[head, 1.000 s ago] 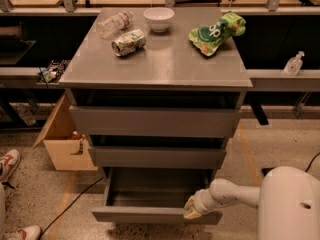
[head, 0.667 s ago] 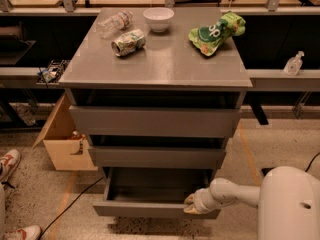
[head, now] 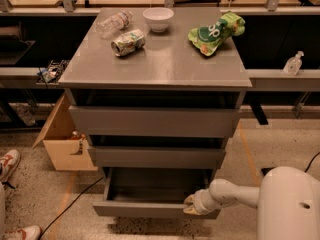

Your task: Open bottom drawer

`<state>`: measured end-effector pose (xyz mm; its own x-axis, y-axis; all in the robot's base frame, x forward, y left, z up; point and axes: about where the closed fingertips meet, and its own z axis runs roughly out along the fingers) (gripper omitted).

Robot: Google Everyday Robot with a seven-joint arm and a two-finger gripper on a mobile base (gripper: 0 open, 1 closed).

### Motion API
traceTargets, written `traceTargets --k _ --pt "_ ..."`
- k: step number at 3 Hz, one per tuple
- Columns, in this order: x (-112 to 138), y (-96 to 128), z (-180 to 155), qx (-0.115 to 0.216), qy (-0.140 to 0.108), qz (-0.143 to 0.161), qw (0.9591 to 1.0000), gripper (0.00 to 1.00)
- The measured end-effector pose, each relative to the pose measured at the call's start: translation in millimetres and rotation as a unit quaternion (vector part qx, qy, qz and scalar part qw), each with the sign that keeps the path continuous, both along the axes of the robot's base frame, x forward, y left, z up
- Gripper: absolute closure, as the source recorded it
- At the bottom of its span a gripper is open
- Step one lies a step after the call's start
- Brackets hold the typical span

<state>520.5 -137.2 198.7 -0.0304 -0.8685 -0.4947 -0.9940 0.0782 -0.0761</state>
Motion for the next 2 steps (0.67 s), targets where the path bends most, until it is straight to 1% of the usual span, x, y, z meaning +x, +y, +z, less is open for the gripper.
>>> traceTargets --k 1,2 --pt "11.6 -4.4 1.1 0.007 -0.007 0.007 0.9999 0.55" --pt "4.4 -16.9 -11.4 0.004 0.006 0.005 1.0000 0.78"
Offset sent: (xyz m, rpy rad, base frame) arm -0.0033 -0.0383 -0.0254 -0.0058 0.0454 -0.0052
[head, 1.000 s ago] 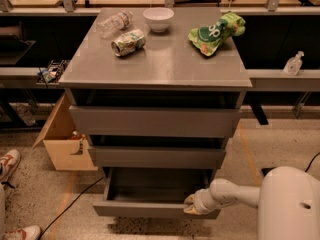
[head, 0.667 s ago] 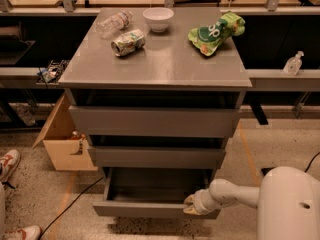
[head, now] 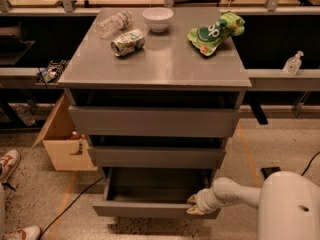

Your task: Open bottom drawer

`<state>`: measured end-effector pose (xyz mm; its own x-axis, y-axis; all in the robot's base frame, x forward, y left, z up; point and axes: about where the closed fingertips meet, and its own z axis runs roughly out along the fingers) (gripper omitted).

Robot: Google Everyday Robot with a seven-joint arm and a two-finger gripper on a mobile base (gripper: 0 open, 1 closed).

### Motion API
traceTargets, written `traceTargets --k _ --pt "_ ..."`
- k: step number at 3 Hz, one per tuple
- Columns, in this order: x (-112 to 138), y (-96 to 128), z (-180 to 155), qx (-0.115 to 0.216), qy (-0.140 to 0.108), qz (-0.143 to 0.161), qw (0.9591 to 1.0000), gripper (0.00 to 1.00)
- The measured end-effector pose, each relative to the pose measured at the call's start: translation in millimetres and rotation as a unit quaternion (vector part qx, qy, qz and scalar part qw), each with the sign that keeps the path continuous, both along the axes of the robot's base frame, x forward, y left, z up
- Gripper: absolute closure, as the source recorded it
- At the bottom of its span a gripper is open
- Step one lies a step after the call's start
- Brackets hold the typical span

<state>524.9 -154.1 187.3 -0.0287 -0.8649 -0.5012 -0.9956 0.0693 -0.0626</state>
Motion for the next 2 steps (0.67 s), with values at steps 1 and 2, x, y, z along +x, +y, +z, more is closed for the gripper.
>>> traceTargets --k 1,2 --pt "-27.1 -21.6 -1.4 -0.019 0.008 -0.024 0.9995 1.00" --pt "-30.3 -23.8 0.9 -0.021 0.008 -0.029 0.9993 1.00"
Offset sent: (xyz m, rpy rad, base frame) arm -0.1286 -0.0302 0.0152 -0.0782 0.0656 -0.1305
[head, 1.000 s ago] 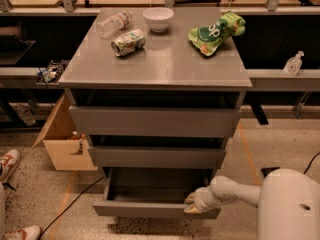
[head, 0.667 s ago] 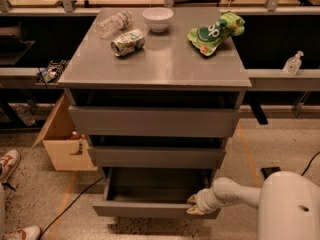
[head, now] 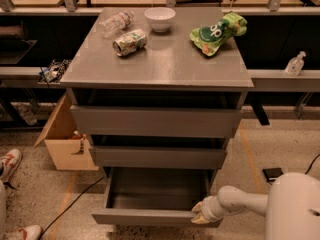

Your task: Open bottom drawer

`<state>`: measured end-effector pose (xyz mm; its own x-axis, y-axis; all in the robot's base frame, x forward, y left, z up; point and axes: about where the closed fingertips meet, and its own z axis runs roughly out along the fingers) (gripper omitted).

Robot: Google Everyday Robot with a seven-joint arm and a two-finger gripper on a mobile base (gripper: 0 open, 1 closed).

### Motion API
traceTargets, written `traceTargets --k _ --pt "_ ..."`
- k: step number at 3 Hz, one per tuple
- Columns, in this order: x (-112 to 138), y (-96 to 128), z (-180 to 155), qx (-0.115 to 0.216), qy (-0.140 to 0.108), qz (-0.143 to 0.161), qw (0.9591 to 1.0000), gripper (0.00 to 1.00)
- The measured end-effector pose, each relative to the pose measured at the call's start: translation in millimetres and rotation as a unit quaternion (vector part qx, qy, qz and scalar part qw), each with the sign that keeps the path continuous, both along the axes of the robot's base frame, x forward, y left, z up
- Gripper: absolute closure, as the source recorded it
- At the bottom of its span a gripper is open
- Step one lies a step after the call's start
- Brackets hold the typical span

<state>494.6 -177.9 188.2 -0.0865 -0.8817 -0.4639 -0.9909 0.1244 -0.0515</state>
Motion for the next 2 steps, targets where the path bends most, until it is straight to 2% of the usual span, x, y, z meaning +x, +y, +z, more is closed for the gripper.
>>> traceTargets --k 1,2 --pt "0.0 0.0 0.0 0.000 0.000 0.000 1.0000 1.00" --pt "-36.9 -1.6 -0.8 0.006 0.020 -0.015 0.9997 1.00"
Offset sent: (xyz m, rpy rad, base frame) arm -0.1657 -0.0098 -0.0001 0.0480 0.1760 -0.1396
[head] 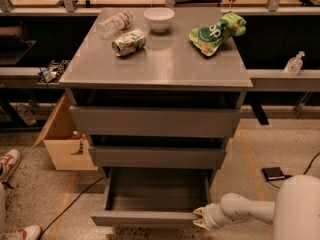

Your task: Open bottom drawer

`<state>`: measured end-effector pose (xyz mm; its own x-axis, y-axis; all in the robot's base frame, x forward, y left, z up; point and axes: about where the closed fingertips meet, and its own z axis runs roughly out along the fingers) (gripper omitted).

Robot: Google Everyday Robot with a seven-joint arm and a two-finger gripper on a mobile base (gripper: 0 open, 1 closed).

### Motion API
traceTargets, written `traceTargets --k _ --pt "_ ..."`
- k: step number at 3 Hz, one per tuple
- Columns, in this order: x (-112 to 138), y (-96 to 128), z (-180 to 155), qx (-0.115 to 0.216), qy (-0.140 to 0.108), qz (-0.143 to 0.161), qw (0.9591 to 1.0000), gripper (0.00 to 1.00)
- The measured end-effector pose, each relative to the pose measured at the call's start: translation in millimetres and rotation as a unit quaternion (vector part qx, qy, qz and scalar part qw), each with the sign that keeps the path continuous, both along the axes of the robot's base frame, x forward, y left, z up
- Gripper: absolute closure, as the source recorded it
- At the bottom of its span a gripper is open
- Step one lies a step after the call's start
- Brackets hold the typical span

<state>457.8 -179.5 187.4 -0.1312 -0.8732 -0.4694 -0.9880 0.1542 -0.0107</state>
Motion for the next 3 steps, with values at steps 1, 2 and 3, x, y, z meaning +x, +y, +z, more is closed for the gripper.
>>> traceTargets --k 1,2,3 --pt "-1.8 0.0 0.0 0.000 0.001 -0.001 1.0000 1.00" --pt "-25.9 -0.8 -0.6 0.006 0.016 -0.010 0.9998 1.00" --pt "-24.3 -0.5 -0.6 0.006 0.016 -0.010 0.9998 1.00"
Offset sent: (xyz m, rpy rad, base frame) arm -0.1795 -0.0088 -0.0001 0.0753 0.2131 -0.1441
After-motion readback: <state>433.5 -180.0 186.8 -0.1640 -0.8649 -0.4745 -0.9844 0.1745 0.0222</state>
